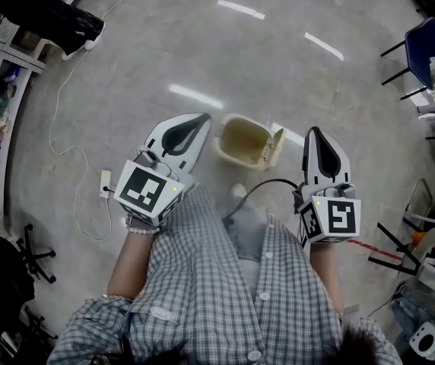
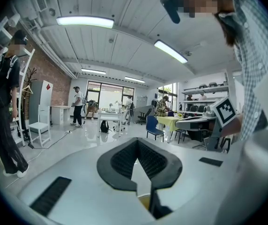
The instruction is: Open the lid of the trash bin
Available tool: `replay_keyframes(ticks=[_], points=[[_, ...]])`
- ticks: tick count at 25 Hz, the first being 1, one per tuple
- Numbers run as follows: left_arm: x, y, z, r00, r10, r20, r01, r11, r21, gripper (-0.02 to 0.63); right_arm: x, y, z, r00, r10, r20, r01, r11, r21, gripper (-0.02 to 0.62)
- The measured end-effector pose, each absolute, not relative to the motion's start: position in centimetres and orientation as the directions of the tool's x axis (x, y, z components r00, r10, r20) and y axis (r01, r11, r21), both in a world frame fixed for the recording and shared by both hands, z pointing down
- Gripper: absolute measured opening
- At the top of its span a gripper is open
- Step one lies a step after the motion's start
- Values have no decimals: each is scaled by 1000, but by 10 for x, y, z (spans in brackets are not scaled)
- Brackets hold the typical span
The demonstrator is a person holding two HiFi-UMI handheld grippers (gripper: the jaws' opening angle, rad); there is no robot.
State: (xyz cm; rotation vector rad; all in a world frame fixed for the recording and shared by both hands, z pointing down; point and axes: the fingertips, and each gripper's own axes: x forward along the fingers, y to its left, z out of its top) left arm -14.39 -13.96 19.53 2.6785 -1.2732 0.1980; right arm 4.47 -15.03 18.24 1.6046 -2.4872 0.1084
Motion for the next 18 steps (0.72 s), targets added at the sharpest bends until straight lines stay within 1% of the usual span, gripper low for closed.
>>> replay_keyframes(ticks=[18], points=[[-145, -137, 195, 619, -764, 184, -784, -614, 89, 5, 45, -146, 187, -405, -892, 202, -907, 420, 37, 17]])
